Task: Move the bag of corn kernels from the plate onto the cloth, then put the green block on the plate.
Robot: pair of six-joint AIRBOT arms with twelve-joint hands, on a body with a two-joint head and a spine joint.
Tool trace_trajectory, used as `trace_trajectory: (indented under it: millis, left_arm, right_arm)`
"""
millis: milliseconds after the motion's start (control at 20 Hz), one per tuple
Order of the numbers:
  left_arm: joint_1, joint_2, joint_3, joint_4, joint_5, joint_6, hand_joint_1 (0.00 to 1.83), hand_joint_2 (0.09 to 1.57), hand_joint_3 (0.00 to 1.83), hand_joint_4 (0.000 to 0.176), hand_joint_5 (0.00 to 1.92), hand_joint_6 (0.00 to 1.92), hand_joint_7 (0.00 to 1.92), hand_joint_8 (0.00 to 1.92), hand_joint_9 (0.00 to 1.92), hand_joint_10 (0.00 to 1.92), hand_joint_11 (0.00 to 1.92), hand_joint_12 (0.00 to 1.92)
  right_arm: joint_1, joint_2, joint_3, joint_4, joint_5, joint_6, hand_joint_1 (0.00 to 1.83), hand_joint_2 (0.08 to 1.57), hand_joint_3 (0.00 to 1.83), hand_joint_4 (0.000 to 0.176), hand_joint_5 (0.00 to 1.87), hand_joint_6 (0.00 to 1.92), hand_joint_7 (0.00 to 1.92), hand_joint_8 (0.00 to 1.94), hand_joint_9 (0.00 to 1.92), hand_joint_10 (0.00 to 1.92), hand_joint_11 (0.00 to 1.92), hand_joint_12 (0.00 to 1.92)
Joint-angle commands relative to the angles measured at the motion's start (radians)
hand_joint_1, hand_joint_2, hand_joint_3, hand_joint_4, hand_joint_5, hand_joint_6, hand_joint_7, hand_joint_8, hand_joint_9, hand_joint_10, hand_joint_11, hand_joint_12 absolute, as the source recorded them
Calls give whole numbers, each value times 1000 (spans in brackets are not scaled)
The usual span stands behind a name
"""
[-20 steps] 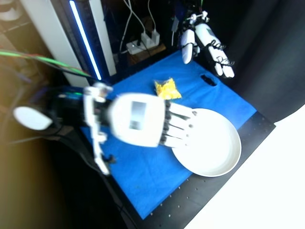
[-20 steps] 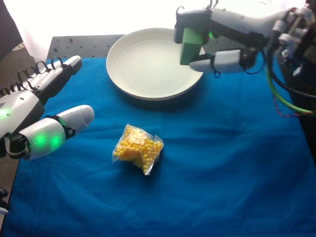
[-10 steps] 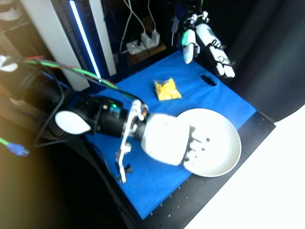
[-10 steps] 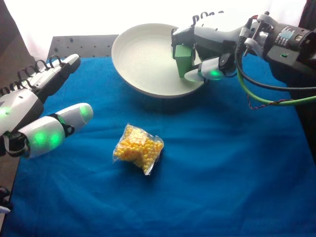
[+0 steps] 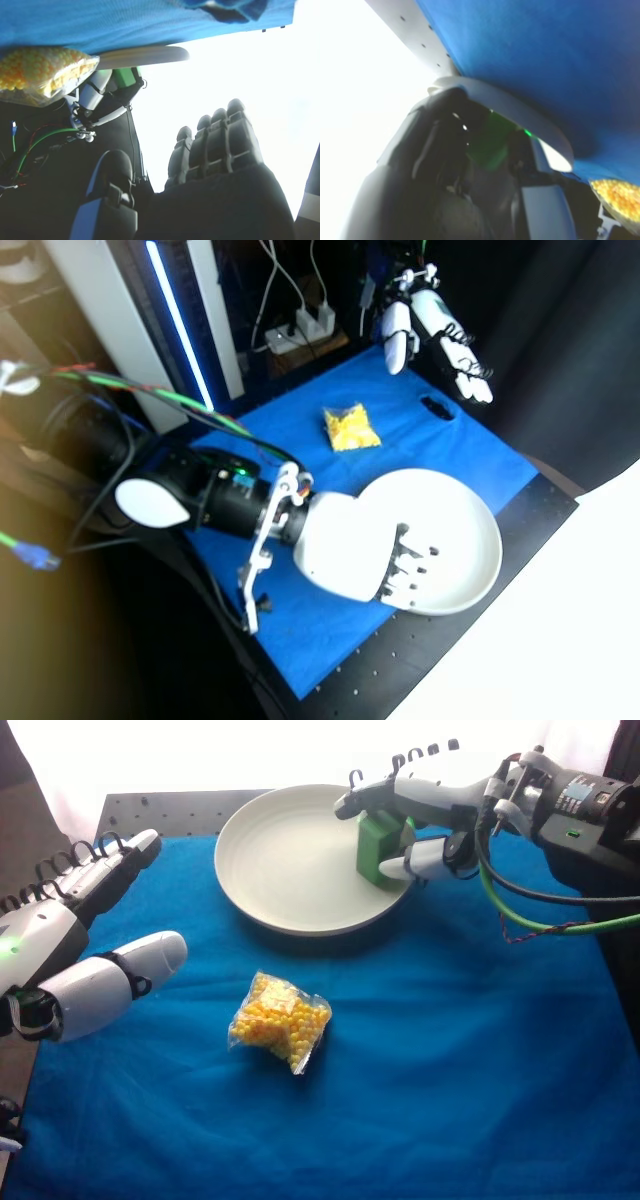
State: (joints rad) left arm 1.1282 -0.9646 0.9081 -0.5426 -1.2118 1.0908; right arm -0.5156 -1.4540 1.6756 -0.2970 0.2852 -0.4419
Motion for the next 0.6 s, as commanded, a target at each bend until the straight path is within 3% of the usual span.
trace_trajectory:
  millis: [0, 150, 300, 350, 400, 450, 500, 550]
  left_arm:
    - [-3, -9, 5, 26, -108, -9, 121, 1330, 6, 113, 0, 0, 0, 0, 0, 0, 1, 0]
    - [-3, -9, 5, 24, -109, -9, 111, 1350, 11, 135, 0, 0, 0, 0, 0, 0, 0, 0]
    - [-3, -9, 3, 21, -110, -9, 99, 1345, 6, 137, 0, 0, 0, 0, 0, 0, 0, 0]
    - [-3, -9, 2, 21, -110, -9, 98, 1339, 3, 136, 0, 0, 0, 0, 0, 0, 0, 0]
    - [-2, -9, 1, 20, -110, -9, 106, 1330, 0, 157, 0, 0, 0, 0, 0, 0, 0, 0]
    - [-2, -9, 1, 19, -110, -9, 106, 1330, 0, 157, 0, 0, 0, 0, 0, 0, 0, 0]
    - [-2, -8, 0, 18, -112, -9, 93, 1328, 0, 164, 0, 0, 0, 0, 0, 0, 0, 0]
    - [-1, -6, -3, 16, -116, -9, 87, 1320, 0, 161, 0, 0, 0, 0, 0, 0, 0, 0]
  right_arm:
    - [17, 4, -4, 12, 99, 3, 974, 1286, 1, 0, 268, 342, 467, 201, 399, 1055, 313, 1736]
    - [17, 27, -27, 11, 106, 3, 942, 1274, 0, 0, 199, 333, 391, 119, 201, 950, 30, 1755]
    - [19, 74, -73, 11, 143, 3, 891, 1263, 0, 0, 112, 264, 280, 25, 68, 1038, 0, 1840]
    - [19, 89, -88, 11, 157, 3, 900, 1248, 0, 0, 54, 221, 175, 14, 13, 895, 0, 1805]
    - [19, 120, -119, 11, 183, 3, 873, 1215, 0, 0, 3, 38, 61, 11, 0, 414, 0, 1733]
    - [19, 153, -148, 11, 209, 3, 873, 1215, 0, 0, 3, 38, 61, 11, 0, 414, 0, 1733]
    - [19, 186, -183, 11, 240, 3, 832, 1217, 0, 0, 0, 7, 11, 1, 0, 190, 0, 1716]
    - [19, 220, -232, 11, 286, 3, 732, 1220, 0, 0, 0, 1, 1, 0, 0, 198, 0, 1655]
